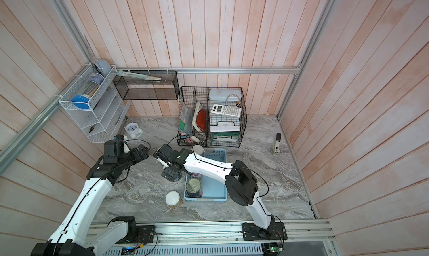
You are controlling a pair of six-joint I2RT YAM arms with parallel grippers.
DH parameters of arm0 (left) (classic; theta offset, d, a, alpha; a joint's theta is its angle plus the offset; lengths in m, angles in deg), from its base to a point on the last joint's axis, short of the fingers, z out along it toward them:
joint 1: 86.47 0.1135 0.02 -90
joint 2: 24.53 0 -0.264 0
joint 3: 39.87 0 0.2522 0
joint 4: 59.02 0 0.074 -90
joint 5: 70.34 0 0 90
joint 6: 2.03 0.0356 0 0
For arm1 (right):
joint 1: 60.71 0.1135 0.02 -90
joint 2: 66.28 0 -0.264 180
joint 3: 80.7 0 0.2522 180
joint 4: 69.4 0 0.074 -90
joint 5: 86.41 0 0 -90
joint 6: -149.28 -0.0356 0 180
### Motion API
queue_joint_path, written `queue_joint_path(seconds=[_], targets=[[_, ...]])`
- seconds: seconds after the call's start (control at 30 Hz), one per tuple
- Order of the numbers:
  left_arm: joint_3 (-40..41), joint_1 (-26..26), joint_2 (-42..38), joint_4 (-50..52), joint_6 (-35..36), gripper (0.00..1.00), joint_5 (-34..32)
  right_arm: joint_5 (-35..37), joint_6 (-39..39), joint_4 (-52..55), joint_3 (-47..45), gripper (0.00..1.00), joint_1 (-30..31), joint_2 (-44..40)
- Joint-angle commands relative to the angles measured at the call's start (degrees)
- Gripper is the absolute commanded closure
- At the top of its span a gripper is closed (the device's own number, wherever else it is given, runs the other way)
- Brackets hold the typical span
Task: Put the canned food in the basket
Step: Pick up the canned food from the center of the board.
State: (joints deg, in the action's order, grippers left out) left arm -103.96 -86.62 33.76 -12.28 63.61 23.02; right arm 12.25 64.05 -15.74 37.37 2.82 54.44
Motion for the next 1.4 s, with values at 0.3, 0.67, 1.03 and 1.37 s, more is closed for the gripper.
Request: queue_joint_path(seconds=[0.3,0.67,1.03,1.37], targets=[[1.1,0.2,-1.6,-1.3,1.3,0.0,1.3,-8.0,-1.6,-3.7,-1.9,0.04,-3.5,1.7],[1.2,0.2,-1.8,-1.4,1.6,0.0,1.6,-9.5,-1.8,-9.0,-7.0,0.37,-3.5,0.1],[1.1,0.2,-1.7,-1.4,1.7,0.0,1.6,-10.3,-2.4,-16.4,-14.5,0.69,-3.4,-6.9],[1.2,0.3,-1.6,-1.5,1.7,0.0,1.6,-15.0,-1.7,-22.0,-20.3,0.9,-3.5,-16.3]])
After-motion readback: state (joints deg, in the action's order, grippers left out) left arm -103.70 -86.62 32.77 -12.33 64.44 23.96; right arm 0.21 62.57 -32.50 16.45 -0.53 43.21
